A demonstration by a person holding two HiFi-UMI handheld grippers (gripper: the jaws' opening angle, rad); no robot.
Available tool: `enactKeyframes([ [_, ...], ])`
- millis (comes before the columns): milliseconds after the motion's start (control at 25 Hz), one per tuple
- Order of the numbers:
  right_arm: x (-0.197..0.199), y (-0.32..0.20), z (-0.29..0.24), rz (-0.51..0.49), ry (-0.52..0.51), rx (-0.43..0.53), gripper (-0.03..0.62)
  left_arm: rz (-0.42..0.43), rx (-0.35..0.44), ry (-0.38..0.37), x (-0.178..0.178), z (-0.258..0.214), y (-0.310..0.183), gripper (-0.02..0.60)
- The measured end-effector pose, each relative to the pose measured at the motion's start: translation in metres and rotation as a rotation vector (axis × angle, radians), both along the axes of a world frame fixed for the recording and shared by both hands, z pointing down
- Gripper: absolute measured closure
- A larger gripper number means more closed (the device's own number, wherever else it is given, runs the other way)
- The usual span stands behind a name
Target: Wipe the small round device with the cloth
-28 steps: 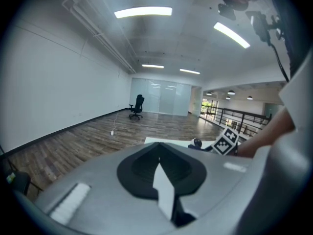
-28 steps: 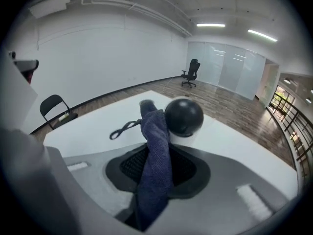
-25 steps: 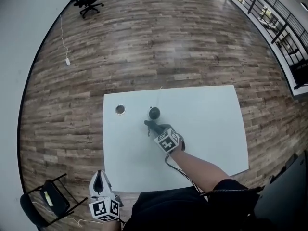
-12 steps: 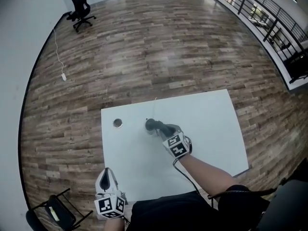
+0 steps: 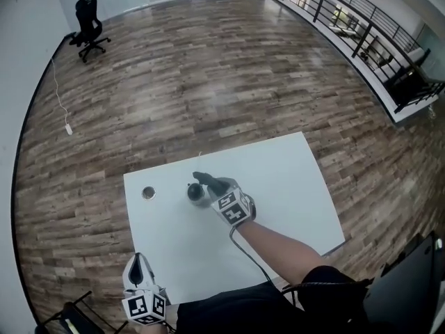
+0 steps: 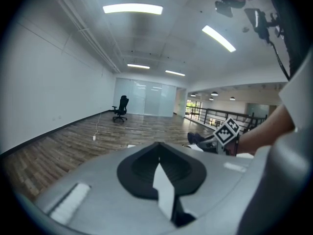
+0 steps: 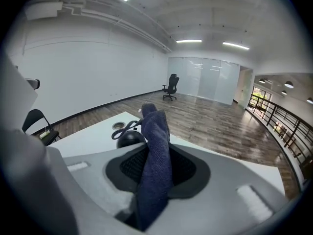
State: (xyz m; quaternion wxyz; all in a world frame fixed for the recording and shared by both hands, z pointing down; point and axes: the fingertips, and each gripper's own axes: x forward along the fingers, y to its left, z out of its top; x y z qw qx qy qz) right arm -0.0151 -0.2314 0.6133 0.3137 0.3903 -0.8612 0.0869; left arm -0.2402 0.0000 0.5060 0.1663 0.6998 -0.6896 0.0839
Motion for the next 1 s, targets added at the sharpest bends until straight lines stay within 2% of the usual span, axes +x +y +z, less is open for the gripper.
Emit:
enactKeyframes([
  [240, 0.009, -0.005, 0.008, 0.032, -0.003, -0.039, 0.488, 0.008, 0.006, 0.001, 0.005, 0.001, -0.004, 0.574],
  [560, -0.006, 0.006, 0.014, -0.043, 0.026, -0.058, 0.488, -0.013, -0.002, 0.013, 0.011, 0.004, 0.001, 0.574],
  [1000, -0.025, 0.021, 0.011, -0.095, 0.042, -0.056, 0.488, -0.031, -0.009, 0.018, 0.005, 0.01, 0.009, 0.574],
])
